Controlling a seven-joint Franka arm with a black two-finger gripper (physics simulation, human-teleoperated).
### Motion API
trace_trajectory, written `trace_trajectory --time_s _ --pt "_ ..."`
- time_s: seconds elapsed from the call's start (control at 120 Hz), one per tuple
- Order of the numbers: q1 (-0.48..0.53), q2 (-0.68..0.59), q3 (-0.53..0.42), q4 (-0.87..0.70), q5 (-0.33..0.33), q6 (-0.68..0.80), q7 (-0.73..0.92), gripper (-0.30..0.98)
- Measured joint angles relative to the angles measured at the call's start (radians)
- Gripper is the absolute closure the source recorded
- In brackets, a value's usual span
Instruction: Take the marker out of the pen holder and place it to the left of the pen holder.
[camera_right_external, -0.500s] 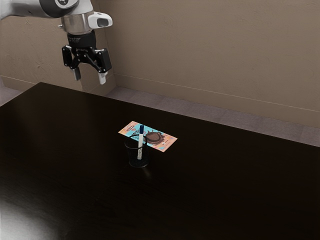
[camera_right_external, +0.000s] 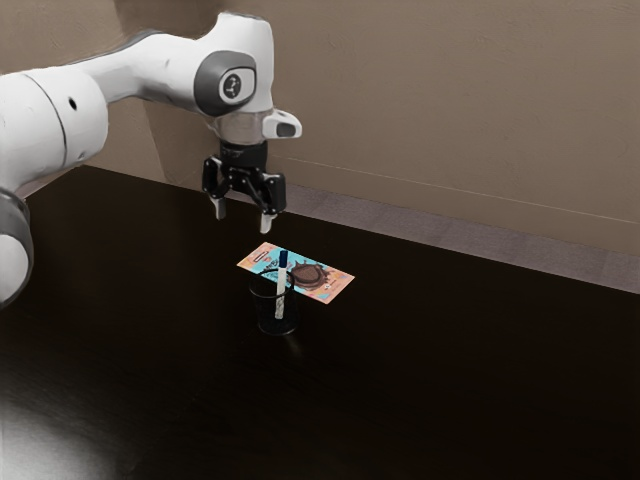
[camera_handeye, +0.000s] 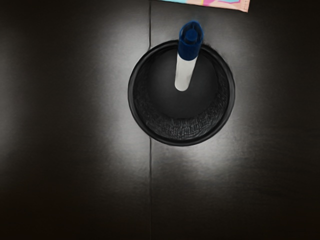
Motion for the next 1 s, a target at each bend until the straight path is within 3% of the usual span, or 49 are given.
trace_trajectory --time_s 0.258,0.575,1.0 --pt "0.001 0.082 -0.049 0.006 0.003 0.069 -0.002 0.0" --pt "0.014 0.26 -0.062 0.185 0.019 0.116 -0.003 0.0" --pt "0.04 0.333 -0.061 0.236 0.01 0.102 0.0 0.0"
